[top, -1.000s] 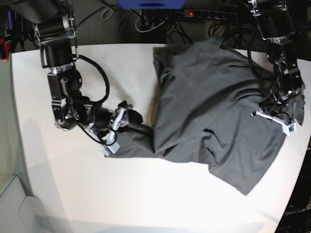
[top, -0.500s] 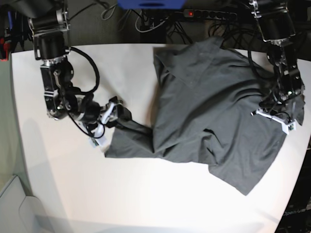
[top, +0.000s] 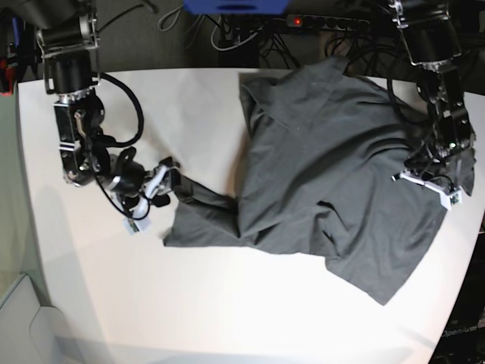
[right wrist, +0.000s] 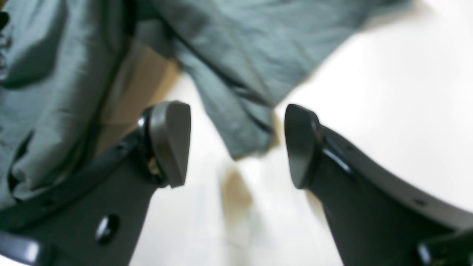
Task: Layout the t-shirt on the table in an organized manner, then fold the t-shirt properly
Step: 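Drag the grasped t-shirt edge with the right gripper away from the left gripper, then swing the right gripper with the fabric across toward the left gripper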
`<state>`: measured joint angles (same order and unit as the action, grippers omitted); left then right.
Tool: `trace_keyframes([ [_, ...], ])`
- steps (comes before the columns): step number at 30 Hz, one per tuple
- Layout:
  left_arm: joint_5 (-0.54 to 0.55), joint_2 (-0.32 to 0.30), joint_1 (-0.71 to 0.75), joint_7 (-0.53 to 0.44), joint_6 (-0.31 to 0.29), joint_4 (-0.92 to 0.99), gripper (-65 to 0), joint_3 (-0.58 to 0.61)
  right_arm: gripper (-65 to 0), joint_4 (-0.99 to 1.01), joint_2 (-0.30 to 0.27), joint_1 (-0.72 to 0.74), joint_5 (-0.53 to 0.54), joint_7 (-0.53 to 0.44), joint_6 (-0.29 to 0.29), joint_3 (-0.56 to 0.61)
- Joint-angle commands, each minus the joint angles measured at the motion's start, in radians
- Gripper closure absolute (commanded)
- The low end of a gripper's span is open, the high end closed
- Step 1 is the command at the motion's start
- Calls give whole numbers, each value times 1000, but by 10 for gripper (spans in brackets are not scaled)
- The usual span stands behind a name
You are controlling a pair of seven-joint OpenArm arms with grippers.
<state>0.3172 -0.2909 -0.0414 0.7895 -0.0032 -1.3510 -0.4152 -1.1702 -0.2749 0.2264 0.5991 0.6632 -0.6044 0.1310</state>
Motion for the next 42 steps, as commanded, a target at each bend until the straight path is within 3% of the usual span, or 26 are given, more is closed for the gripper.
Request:
trace_keyframes([
  [1,1,-18,-12,-14,-1,-18,-1,-4,-403,-15,-5,21,17,-27,-4,-4],
  [15,0,-18,-12,-14,-1,-17,-1,-3,-395,149,24,23,18,-132,-4,69],
  [22,0,-18,-12,-14,-1,-17,-1,-7,-263,148,49,24,18,-139,-7,187],
  [29,-14,-20,-12,-14,-1,-15,-1,-9,0,152,12,100,18,-139,-4,137],
  [35,-123,-17,-13,-14,-1,-15,-1,-9,0,151,-54,196,17,-150,-4,66],
  [42,-125,-18,-13,-14,-2,-15,-1,-9,0,149,-62,275,18,-299,-4,39],
])
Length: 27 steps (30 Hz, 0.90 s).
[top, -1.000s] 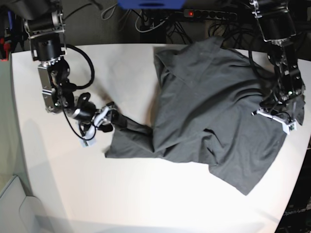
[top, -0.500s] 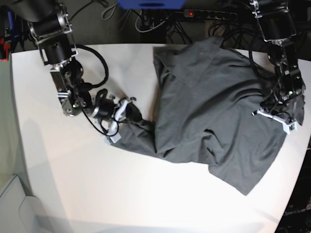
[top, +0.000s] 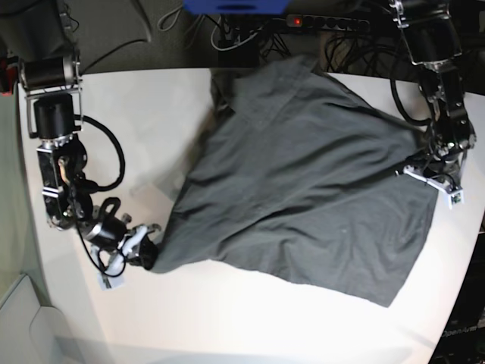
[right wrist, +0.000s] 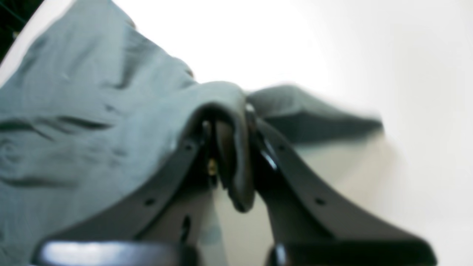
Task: Layout the t-shirt on the table in an organized manner, then fold the t-shirt properly
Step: 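Swing the right gripper with the fabric across toward the left gripper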
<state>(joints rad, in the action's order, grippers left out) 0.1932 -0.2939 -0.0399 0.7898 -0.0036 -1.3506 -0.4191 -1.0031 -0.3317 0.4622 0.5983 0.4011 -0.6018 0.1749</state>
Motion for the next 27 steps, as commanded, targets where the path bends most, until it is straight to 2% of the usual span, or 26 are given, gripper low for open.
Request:
trace_keyframes([
  [1,-1,-15,-15,-14,-2,-16,-1,-5,0,-20,0,51,19,-44,-7,-5],
  [5,-2,-12,-15,-14,-2,-16,-1,-5,0,-23,52,108,19,-46,-11,33],
  [8,-4,-11,-13,-14,-2,-17,-1,-5,0,-82,90,132,19,-44,-11,131],
  [15,-4,-6,-13,-11,-2,-25,-1,-5,-1,-234,168,168,18,-18,-11,446],
  [22,-4,-6,18,-14,-2,-33,-1,-5,-2,-178,296,192,18,-9,-11,570],
  [24,-2,-6,22,-14,-2,-34,-1,-7,-29,-165,316,203,18,-9,-11,605],
  [27,-4,-6,24,-14,-2,-34,-1,-7,-119,-133,343,205,18,-9,-11,625],
])
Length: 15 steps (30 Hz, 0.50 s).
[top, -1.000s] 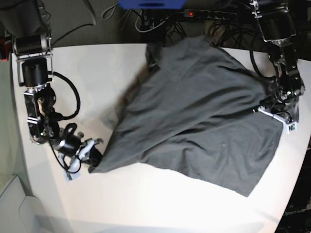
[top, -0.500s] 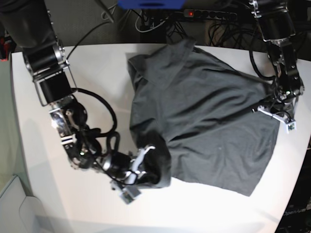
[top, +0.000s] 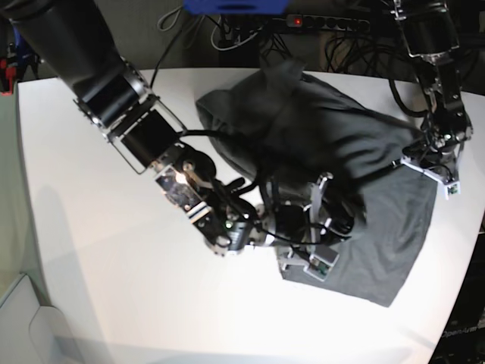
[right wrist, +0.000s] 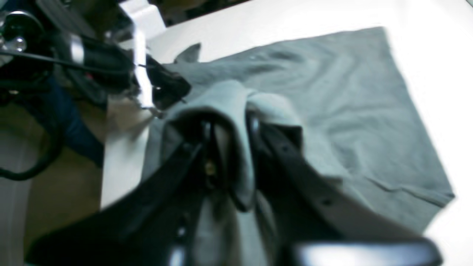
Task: Layout the t-shirt on the table in an organized manner, then fold the t-shirt properly
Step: 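Swing the right gripper with the fabric across toward the left gripper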
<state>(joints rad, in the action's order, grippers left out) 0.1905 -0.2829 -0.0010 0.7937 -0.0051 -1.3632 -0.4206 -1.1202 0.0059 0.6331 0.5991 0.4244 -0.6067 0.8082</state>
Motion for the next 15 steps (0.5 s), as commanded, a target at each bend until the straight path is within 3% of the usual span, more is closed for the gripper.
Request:
trace_keyframes([
  [1,-1,-17,-15,-18,0,-22,-1,-5,-164,-14,6,31,17,-31,-6,-6],
  [6,-1,-17,-17,-18,0,-18,-1,-5,-364,-25,3,-9,17,-29,-6,-5],
  [15,-1,-19,-23,-18,0,-14,-1,-5,-380,-229,-102,-126,18,-2,-6,-17],
])
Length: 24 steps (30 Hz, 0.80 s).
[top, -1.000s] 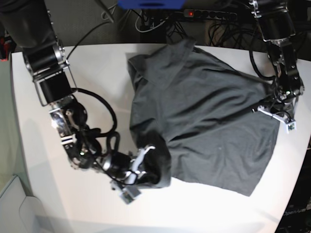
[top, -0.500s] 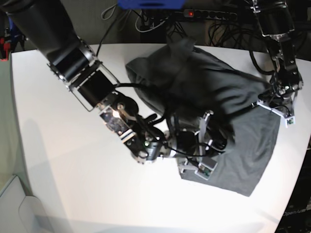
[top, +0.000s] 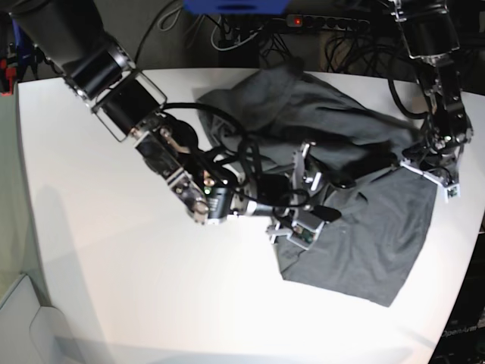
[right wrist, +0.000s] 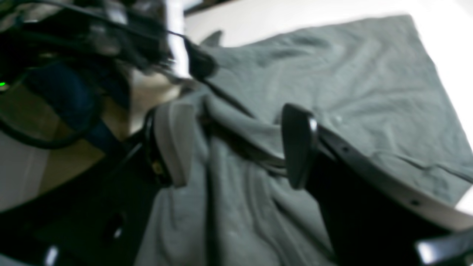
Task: Layout the t-shirt on the table in an organized manner, then fold the t-shirt properly
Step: 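Swing the right gripper with the fabric across toward the left gripper, then pull the t-shirt edge with the right gripper away from the left gripper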
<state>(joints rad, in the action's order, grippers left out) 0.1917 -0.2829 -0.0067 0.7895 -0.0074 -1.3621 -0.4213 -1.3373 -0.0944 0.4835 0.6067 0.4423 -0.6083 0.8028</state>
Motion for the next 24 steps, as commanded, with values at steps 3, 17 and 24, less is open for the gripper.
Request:
trace_keyframes([
  [3,-2,-23,-19,-14,2,-15,-1,-4,-380,-9,-43,-29,11,-21,-2,-93],
  [17,-2,-20,-22,-14,2,-13,-1,-3,-381,196,-115,-151,11,-30,-2,-270],
  [24,-2,-22,-22,-14,2,-18,-1,-3,-379,243,-103,-153,11,-30,-2,-268],
])
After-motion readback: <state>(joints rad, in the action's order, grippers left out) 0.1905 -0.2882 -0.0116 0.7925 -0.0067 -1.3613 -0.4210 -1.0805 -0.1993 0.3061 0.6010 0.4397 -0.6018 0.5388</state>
